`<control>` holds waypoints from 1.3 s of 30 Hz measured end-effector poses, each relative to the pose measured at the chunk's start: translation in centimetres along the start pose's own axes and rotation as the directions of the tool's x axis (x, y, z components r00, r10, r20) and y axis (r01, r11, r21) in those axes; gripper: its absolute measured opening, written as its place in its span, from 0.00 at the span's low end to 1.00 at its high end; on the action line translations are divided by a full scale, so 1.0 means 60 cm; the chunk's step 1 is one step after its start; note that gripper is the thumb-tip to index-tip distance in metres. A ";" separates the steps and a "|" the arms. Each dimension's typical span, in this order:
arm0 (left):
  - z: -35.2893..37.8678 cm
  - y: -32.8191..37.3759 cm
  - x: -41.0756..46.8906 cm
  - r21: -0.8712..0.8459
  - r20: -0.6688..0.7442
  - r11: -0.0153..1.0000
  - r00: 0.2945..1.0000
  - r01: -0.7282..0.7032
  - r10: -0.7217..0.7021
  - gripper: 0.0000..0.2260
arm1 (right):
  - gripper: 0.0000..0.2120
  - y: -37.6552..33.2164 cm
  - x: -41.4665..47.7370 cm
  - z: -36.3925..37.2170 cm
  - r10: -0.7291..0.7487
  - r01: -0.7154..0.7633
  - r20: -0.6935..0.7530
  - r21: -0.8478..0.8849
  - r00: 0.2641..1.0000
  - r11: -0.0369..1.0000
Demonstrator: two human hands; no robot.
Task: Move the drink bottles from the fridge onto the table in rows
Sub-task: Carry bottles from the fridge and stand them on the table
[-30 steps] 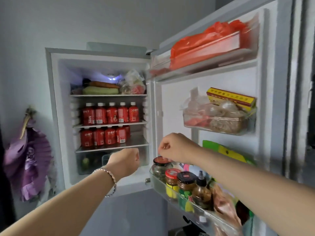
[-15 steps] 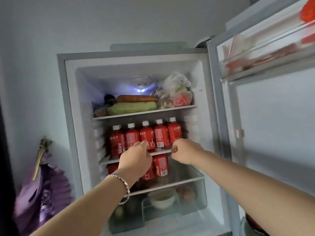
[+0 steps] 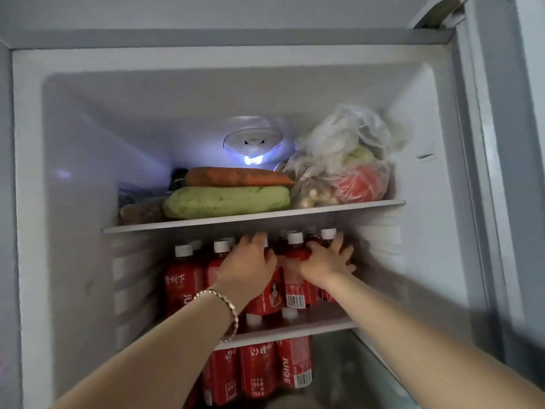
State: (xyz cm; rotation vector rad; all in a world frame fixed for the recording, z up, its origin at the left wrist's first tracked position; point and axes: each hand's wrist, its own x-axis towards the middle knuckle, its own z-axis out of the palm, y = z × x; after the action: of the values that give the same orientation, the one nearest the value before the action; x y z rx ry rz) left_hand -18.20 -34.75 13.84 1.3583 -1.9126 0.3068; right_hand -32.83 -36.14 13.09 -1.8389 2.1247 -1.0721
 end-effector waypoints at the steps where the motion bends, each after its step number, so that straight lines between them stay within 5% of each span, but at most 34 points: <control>1: 0.010 -0.001 0.014 0.006 0.025 1.000 1.000 0.014 -0.014 0.19 | 0.47 -0.006 0.012 0.006 0.043 -0.043 0.006 0.014 0.999 0.999; 7: 0.033 -0.016 0.051 0.044 0.021 0.997 0.998 0.061 -0.062 0.15 | 0.41 -0.027 0.053 0.024 0.161 -0.164 -0.225 0.005 0.961 0.986; 14: 0.016 -0.011 0.024 0.046 -0.113 0.997 0.992 -0.055 0.060 0.10 | 0.28 -0.003 0.047 0.015 -0.112 0.088 -0.274 -0.096 0.955 0.991; 19: 0.005 -0.018 0.014 0.012 -0.154 0.999 0.987 -0.052 0.053 0.09 | 0.24 0.018 0.036 0.007 -0.323 0.286 -0.461 -0.151 0.826 0.946; 22: 0.000 -0.023 0.009 0.030 -0.168 0.997 0.983 -0.071 0.075 0.10 | 0.23 0.027 0.046 -0.004 -0.377 0.369 -0.427 -0.104 0.822 0.924; 29: -0.015 -0.023 0.000 -0.016 -0.141 0.998 0.988 -0.060 0.058 0.10 | 0.16 0.021 0.051 -0.064 -0.462 0.462 -0.060 -0.014 0.885 0.887; 39: -0.034 0.017 -0.097 0.110 -0.229 0.956 0.929 -0.270 0.289 0.12 | 0.21 -0.001 -0.084 -0.061 -0.646 0.440 -0.259 -0.551 0.718 0.709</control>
State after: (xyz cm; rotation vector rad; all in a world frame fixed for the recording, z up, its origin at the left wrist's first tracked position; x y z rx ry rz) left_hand -17.35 -29.03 11.45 1.0372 -1.8986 0.6640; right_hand -33.48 -30.06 14.10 -2.8589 2.2352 -1.2787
